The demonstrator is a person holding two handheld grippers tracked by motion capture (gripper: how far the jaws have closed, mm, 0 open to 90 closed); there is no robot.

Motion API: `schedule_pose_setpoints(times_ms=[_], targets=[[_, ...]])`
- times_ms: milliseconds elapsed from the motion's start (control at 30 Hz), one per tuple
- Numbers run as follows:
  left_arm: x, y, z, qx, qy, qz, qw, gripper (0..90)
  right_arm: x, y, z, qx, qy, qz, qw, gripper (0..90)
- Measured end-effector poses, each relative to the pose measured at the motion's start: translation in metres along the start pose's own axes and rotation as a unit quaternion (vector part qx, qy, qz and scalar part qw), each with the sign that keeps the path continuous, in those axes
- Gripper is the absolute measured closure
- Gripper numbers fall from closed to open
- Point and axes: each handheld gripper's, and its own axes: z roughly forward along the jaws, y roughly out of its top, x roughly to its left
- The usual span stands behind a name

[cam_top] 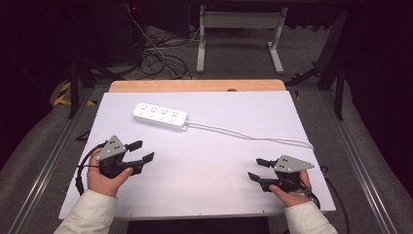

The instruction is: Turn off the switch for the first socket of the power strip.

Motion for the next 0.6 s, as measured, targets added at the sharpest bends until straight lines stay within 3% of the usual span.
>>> schedule_pose_setpoints(times_ms=[600], targets=[[0.000, 0.023, 0.023, 0.009, -0.010, 0.010, 0.9999, 41.2, -0.001, 0.000, 0.000, 0.000, 0.002, 0.000, 1.0000, 41.2]])
